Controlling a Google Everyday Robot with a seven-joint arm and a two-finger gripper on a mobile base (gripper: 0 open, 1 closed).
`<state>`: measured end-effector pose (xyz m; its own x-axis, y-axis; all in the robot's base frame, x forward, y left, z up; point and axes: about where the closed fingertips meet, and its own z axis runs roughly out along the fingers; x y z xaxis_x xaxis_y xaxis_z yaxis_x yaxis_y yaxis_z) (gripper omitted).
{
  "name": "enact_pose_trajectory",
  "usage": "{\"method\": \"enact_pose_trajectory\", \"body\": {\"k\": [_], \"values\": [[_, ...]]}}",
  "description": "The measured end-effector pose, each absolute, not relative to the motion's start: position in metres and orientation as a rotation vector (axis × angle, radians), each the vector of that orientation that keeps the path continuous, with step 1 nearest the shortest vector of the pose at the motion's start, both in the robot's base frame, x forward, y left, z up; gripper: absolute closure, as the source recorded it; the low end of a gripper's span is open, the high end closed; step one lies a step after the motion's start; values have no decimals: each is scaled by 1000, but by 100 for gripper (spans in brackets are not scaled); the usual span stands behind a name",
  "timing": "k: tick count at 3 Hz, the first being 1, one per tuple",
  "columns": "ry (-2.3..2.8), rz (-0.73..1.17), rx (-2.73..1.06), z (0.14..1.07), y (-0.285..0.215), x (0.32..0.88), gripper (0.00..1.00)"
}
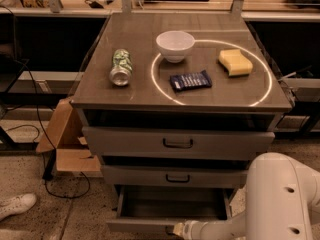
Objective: Close bottom drawer
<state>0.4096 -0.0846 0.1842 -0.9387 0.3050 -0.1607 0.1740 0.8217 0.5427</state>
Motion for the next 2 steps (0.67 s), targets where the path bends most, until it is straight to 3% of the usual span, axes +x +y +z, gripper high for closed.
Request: {"method": "enact_pose_trajectory", "body": {"k": [2], "values": [[2717,804,341,185,-71,436,100]]}}
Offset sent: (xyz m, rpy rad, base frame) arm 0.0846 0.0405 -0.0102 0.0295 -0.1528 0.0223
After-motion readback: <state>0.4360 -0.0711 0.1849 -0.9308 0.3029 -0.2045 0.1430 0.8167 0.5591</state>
